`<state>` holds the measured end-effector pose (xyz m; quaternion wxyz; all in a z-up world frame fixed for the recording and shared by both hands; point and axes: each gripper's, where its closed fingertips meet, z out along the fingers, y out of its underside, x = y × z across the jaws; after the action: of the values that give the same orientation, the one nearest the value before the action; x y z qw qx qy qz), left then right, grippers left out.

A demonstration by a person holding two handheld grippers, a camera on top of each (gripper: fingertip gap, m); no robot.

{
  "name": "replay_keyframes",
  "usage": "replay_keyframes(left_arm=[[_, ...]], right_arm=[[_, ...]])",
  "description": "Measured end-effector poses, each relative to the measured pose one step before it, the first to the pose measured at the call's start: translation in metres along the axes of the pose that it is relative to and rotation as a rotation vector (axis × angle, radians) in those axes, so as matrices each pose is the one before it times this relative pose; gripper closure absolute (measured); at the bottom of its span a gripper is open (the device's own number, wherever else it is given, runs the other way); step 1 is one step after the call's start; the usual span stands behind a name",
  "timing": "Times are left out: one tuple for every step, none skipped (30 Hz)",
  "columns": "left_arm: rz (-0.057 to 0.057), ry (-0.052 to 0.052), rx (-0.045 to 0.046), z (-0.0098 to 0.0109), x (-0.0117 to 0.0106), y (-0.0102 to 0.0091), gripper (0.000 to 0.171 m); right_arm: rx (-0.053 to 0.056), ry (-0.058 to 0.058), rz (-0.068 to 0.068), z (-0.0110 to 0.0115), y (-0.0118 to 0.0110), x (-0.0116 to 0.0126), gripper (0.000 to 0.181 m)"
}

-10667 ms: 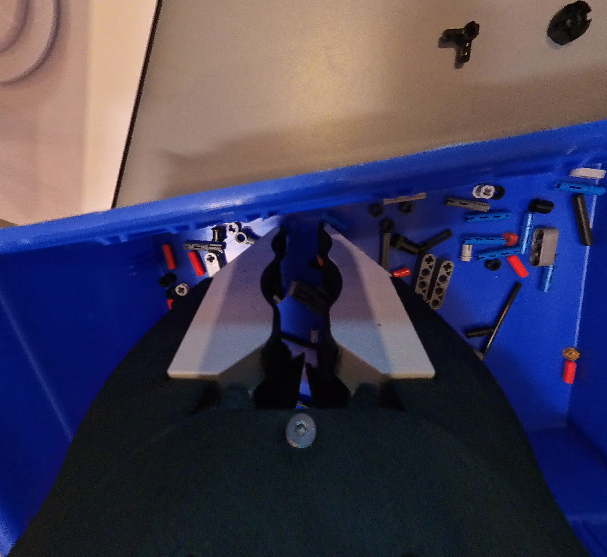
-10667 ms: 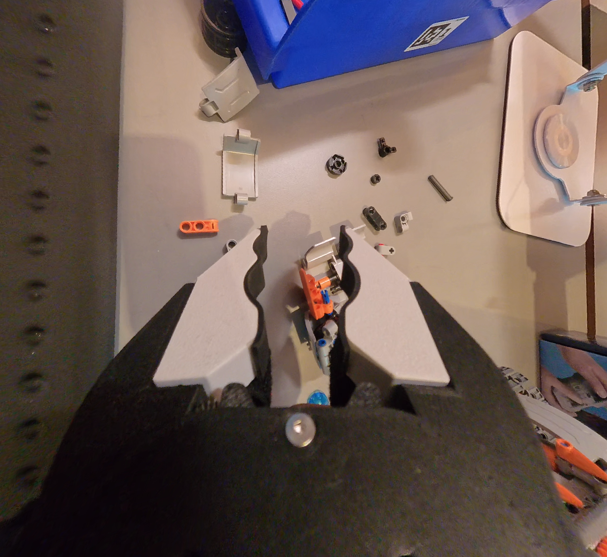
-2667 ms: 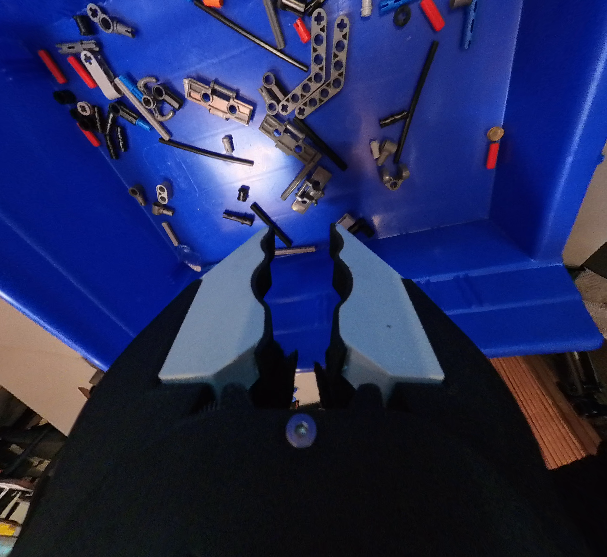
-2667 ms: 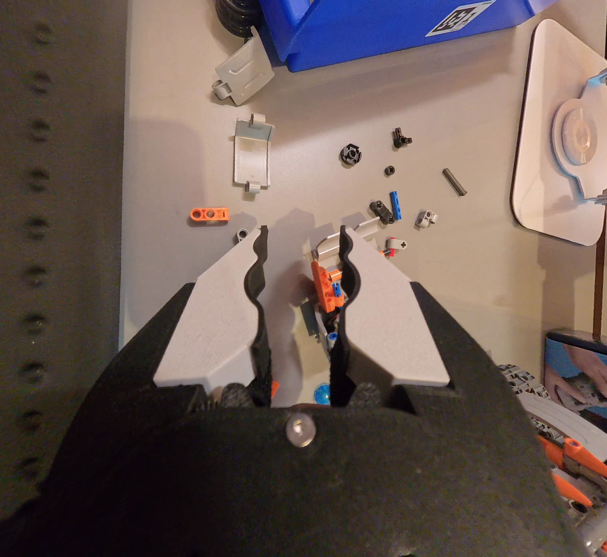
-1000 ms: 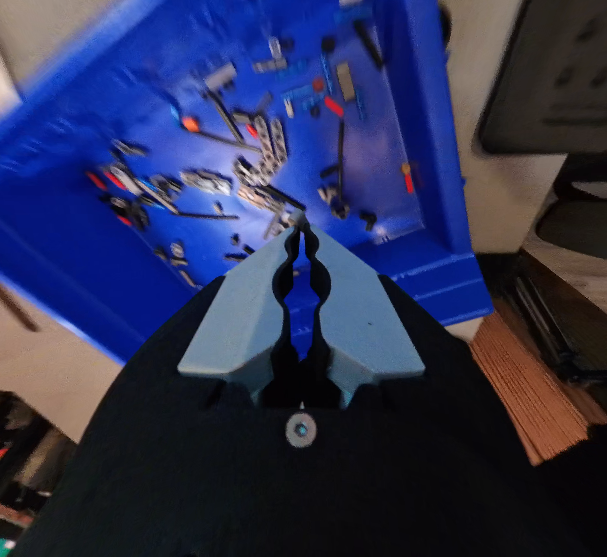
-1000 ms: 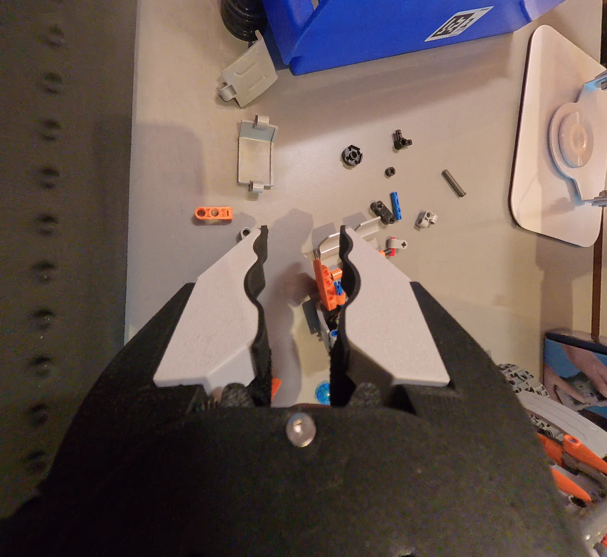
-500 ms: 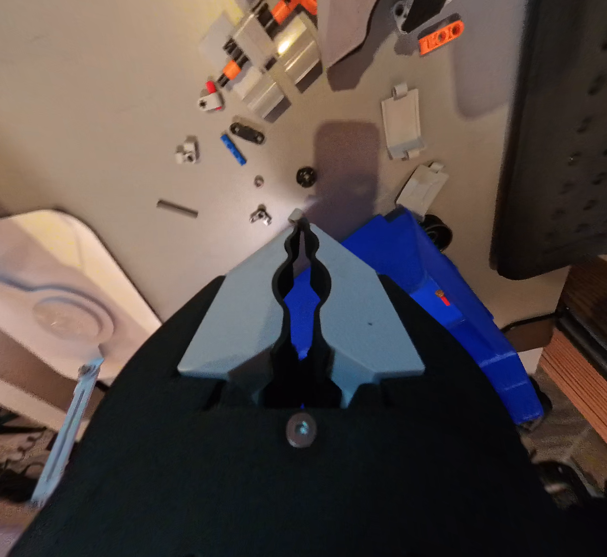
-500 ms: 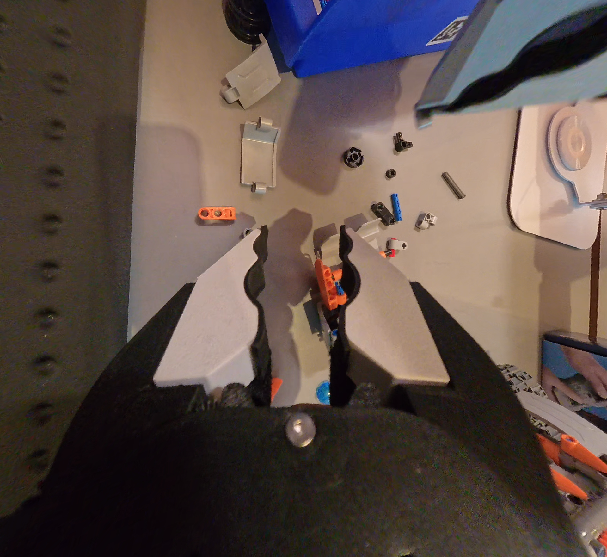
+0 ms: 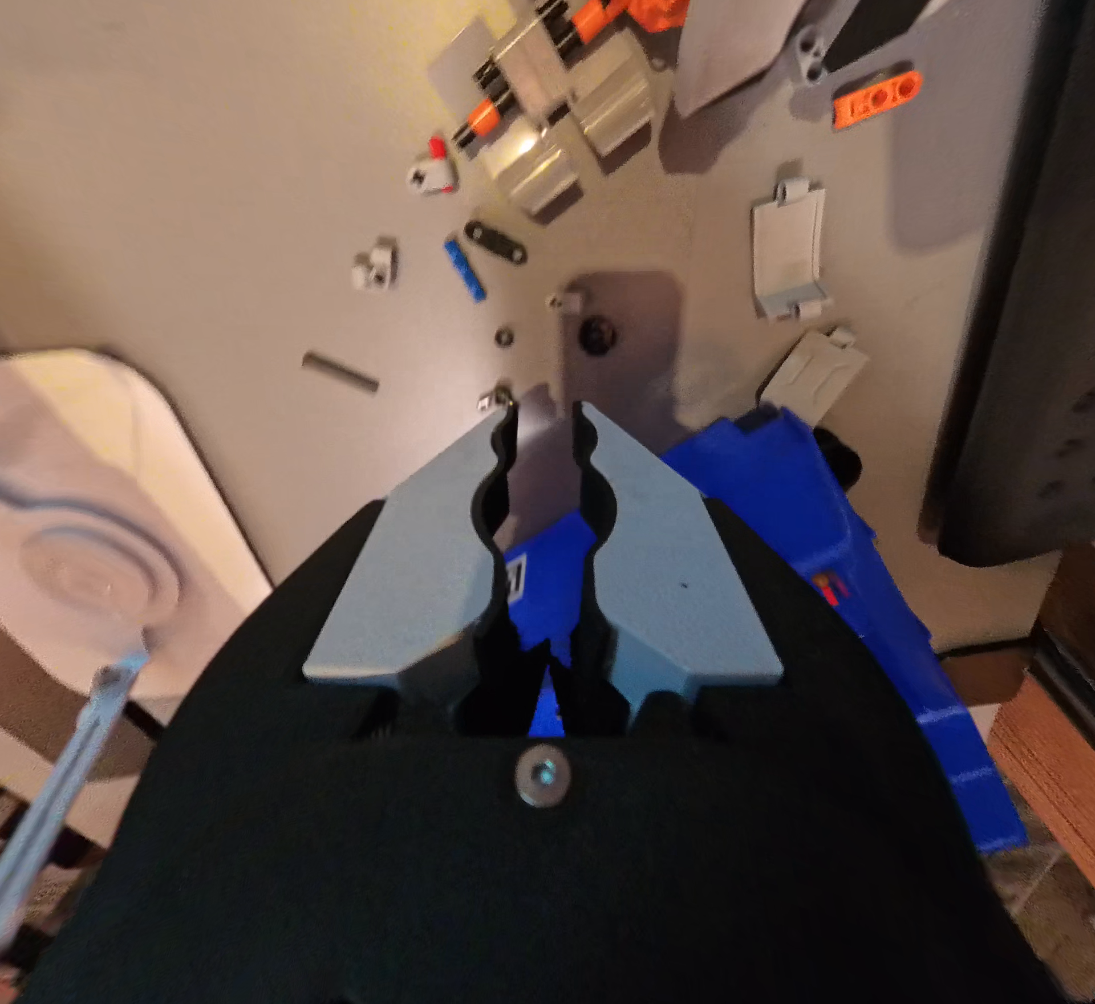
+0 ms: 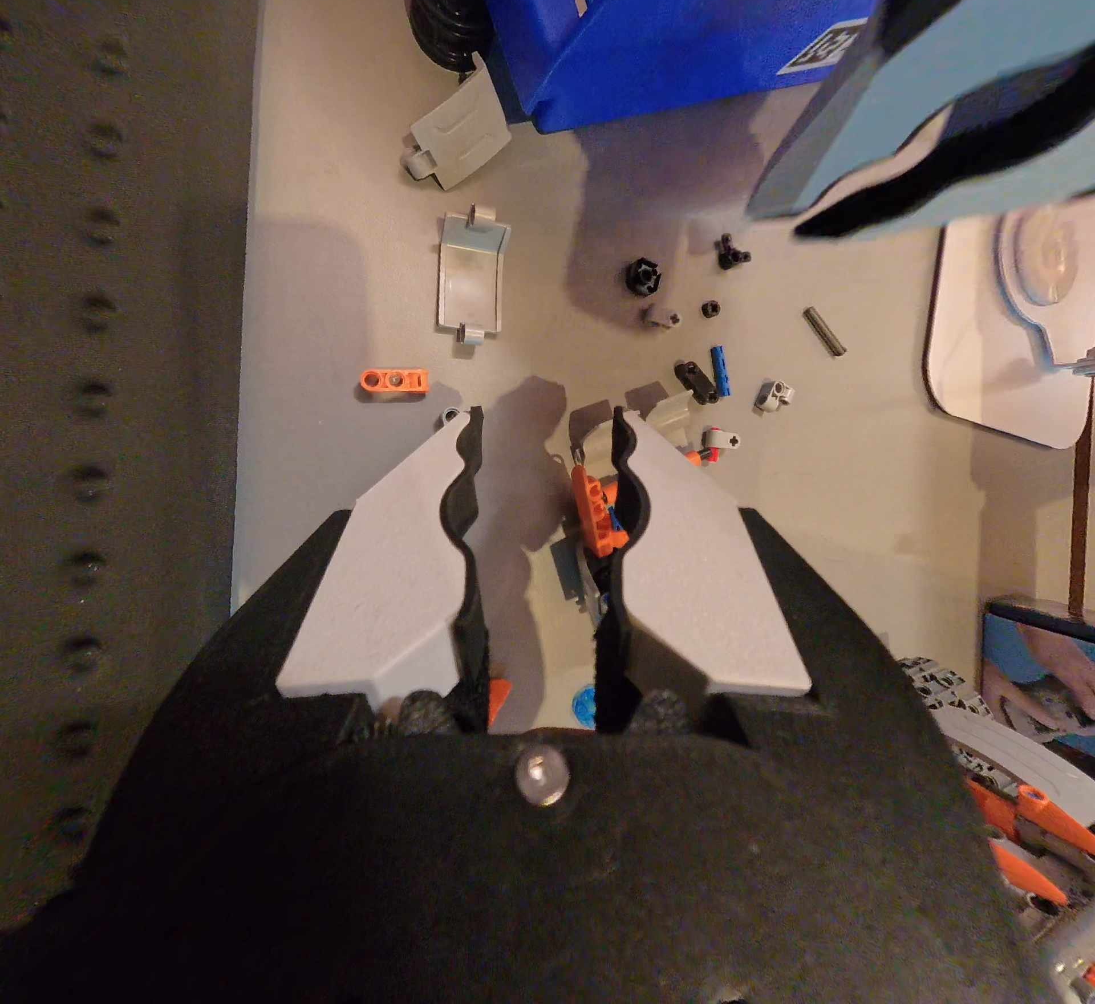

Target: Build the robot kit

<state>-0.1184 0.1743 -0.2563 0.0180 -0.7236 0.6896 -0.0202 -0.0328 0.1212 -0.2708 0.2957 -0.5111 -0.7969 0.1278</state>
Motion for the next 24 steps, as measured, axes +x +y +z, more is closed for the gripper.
replay_keyframes(left_arm=[[-0.0214,-0.0200,0.00730,-0.01023,-0.00185,0.00851,0.156],[-0.0222,-0.0340,0.00474,-0.01027,-0.00392,0.00973,0.156],[-0.0270,-0.0246,0.00937,-0.00998,-0.00285,0.00970,0.157],[-0.0303,-0.0159,0.01373,-0.00927,-0.00191,0.00957,0.156],[-0.0292,-0.0229,0.00835,-0.00793,-0.00291,0.01038,0.157],[-0.0280,-0.0262,-0.00225,-0.00655,-0.00359,0.01179,0.157],[-0.0274,-0.0153,0.02105,-0.00607,-0.00209,0.00786,0.163],[-0.0251,0.0035,0.00798,-0.00542,0.00040,0.00900,0.162],[-0.0182,-0.0282,-0.02197,-0.00335,-0.00427,0.01318,0.161],[-0.0165,-0.0371,-0.00525,-0.00287,-0.00578,0.01020,0.159],[-0.0302,0.0026,0.02157,-0.00323,-0.00075,0.00520,0.159],[-0.0267,0.0174,0.01647,-0.00286,0.00162,0.00476,0.159],[-0.0099,-0.0140,0.00006,-0.00262,-0.00246,0.00625,0.160],[-0.0078,-0.0232,-0.00070,-0.00272,-0.00379,0.00577,0.159],[-0.0165,-0.0083,0.00549,-0.00255,-0.00237,0.00450,0.159],[-0.0161,-0.0063,0.00612,-0.00198,-0.00270,0.00421,0.159],[-0.0146,-0.0174,-0.00988,-0.00042,-0.00482,0.00682,0.159],[-0.0145,-0.0174,-0.02492,0.00144,-0.00549,0.00890,0.157],[-0.0158,-0.0121,-0.01828,0.00266,-0.00512,0.00788,0.155],[-0.0161,-0.0080,-0.00921,0.00334,-0.00460,0.00600,0.155],[-0.0139,-0.0011,-0.01199,0.00428,-0.00334,0.00598,0.155],[-0.0099,-0.0004,-0.02140,0.00497,-0.00286,0.00687,0.154],[-0.0041,-0.0092,-0.02844,0.00539,-0.00359,0.00714,0.154],[0.0008,-0.0109,-0.02624,0.00545,-0.00310,0.00594,0.154]], right_arm=[[0.0002,0.0010,-0.0012,-0.00018,-0.00026,0.00002,0.139],[0.0006,0.0008,-0.0015,-0.00017,-0.00041,-0.00016,0.139],[0.0002,0.0007,-0.0017,-0.00019,-0.00036,-0.00016,0.139],[-0.0002,0.0010,-0.0018,-0.00014,-0.00025,-0.00015,0.140],[0.0001,0.0007,-0.0014,-0.00011,-0.00025,-0.00013,0.139],[-0.0002,0.0004,-0.0007,0.00002,-0.00019,-0.00013,0.139],[-0.0010,0.0004,-0.0007,0.00011,-0.00004,-0.00004,0.139],[-0.0019,0.0001,-0.0008,0.00020,0.00018,-0.00016,0.139],[-0.0020,0.0001,-0.0005,0.00021,0.00024,-0.00008,0.139],[-0.0007,-0.0003,-0.0004,0.00036,-0.00002,-0.00011,0.139],[0.0002,-0.0012,0.0002,0.00029,-0.00007,-0.00019,0.139],[-0.0008,-0.0012,0.0005,0.00046,0.00018,-0.00008,0.139],[-0.0023,-0.0011,0.0006,0.00045,0.00048,-0.00002,0.139],[-0.0027,-0.0008,0.0009,0.00051,0.00063,0.00007,0.139],[-0.0015,-0.0007,0.0012,0.00031,0.00051,0.00006,0.139],[-0.0007,-0.0004,0.0013,0.00021,0.00030,0.00017,0.139],[-0.0004,-0.0001,0.0009,0.00008,0.00024,0.00016,0.139],[-0.0001,-0.0001,0.0003,0.00000,0.00006,0.00005,0.139],[-0.0004,-0.0001,-0.0002,0.00005,0.00010,-0.00004,0.139],[-0.0002,-0.0001,-0.0006,0.00006,0.00003,-0.00010,0.139],[0.0004,-0.0003,-0.0004,-0.00006,-0.00015,-0.00007,0.139],[0.0002,0.0001,0.0000,-0.00004,0.00004,-0.00002,0.139],[-0.0002,0.0003,0.0003,-0.00007,0.00015,0.00008,0.139],[0.0000,0.0004,0.0006,-0.00012,0.00012,0.00020,0.139]])
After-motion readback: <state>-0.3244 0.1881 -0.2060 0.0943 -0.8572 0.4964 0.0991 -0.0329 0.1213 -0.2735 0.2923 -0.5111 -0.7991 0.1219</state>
